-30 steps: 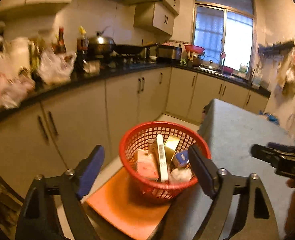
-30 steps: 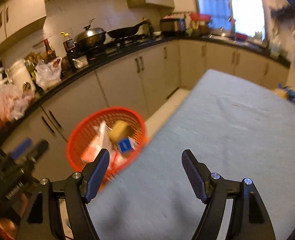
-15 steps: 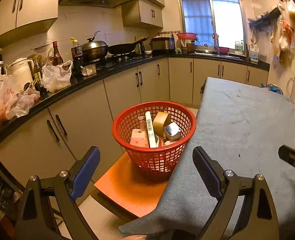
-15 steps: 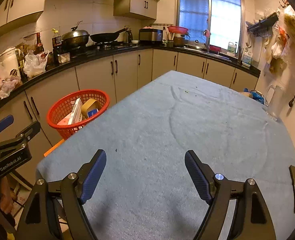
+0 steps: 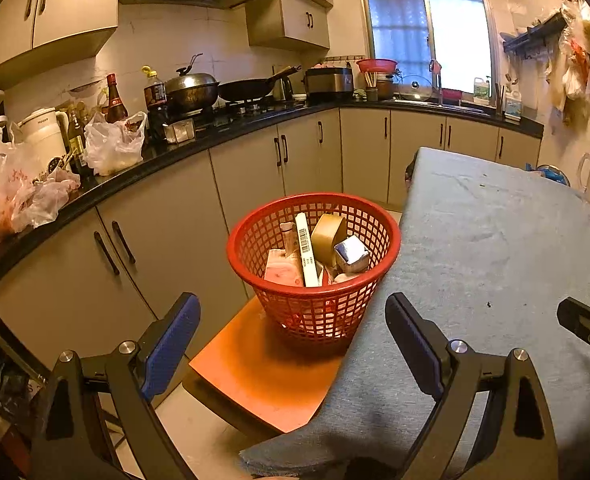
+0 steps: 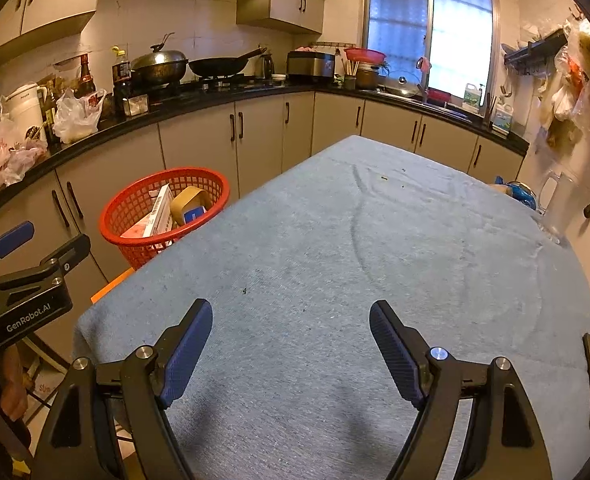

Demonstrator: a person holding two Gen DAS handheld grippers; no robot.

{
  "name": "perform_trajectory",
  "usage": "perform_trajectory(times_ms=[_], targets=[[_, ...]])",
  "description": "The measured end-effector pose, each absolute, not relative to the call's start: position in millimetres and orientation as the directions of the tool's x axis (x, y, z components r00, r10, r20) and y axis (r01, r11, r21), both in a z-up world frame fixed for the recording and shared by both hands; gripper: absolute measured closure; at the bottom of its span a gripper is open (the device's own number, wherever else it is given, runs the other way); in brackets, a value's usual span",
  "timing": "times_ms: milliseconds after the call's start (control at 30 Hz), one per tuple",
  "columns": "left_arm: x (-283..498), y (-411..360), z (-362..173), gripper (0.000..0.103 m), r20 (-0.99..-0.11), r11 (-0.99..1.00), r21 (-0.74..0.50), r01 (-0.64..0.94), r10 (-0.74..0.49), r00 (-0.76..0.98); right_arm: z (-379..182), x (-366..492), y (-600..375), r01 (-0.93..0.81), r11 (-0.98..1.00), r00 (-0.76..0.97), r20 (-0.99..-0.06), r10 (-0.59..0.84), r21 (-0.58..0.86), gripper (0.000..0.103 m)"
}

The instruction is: Collect trash

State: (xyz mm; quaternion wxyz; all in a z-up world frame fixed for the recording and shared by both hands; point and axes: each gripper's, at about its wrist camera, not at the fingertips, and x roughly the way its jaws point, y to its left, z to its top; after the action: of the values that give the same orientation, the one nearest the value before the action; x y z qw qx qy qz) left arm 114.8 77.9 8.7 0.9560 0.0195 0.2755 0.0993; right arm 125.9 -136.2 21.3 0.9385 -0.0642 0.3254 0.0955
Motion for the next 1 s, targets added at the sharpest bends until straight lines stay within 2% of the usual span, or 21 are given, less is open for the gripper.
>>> perform_trajectory(times_ms=[1000], targets=[[117, 89, 5, 0.01, -0.541, 0.982, 0.068, -0.179, 0.187, 0.82, 16, 128, -126, -0.236, 0.969, 0.75, -0.648, 0.131, -0.078, 0.018]])
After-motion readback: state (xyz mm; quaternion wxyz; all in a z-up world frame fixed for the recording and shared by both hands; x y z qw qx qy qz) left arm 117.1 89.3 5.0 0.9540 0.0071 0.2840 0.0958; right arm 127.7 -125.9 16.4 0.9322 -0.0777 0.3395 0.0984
